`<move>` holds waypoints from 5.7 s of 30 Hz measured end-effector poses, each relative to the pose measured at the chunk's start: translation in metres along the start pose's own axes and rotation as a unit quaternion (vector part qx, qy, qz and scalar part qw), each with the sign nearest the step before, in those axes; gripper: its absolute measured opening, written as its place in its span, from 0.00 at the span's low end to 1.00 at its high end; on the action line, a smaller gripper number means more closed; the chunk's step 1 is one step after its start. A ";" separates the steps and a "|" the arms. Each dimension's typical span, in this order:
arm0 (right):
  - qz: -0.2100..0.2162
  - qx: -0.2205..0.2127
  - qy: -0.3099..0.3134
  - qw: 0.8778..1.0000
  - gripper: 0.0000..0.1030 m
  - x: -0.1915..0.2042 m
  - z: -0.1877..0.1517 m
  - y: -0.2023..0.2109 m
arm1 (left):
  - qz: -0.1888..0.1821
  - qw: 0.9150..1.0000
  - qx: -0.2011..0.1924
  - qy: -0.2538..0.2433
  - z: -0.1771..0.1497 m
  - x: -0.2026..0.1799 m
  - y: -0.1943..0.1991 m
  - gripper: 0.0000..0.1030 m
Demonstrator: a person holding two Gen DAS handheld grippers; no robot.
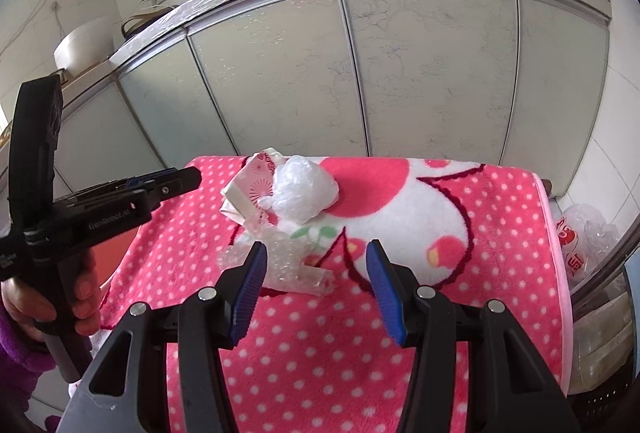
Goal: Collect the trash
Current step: 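Close the left tool on the white tissue while the right tool closes on the plastic bag, then carry the tissue in the left tool while the right tool carries the plastic bag to the bucket, then open both tools to drop the tissue and plastic bag into the bucket, then move both tools back over the table toward the clear plastic wrap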
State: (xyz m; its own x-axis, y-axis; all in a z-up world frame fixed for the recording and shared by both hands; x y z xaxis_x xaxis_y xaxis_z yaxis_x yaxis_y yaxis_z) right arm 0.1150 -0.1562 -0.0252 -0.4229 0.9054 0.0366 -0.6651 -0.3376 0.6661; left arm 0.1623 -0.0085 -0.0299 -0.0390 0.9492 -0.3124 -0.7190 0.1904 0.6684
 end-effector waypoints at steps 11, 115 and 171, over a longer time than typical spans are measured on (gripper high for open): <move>-0.002 0.017 -0.014 1.000 0.49 -0.007 -0.003 -0.011 | 0.028 0.999 0.014 -0.032 0.001 -0.005 -0.055 0.34; 0.179 0.059 0.130 0.973 0.13 0.253 0.093 -0.105 | 0.148 0.975 -0.115 0.123 -0.021 0.231 0.134 0.18; 0.129 0.032 0.145 0.980 0.35 0.186 0.047 -0.053 | 0.117 0.984 -0.076 0.113 -0.023 0.190 0.128 0.32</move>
State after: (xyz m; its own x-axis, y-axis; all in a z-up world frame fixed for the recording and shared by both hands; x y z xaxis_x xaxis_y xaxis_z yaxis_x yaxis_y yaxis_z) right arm 0.1001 0.0423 -0.0188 -0.7353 0.6778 0.0035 -0.4766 -0.5207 0.7083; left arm 0.0466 0.1899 -0.0191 -0.3564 0.8796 -0.3152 -0.7674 -0.0831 0.6358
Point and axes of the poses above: each gripper's, at about its wrist camera, not at the fingertips, and y roughly against the way its jaws point, x to its left, z to its top, the point moved 4 cm from there along -y, roughly the way its jaws point, and after that the axes turned 15 degrees about y, right-handed, at the moved point
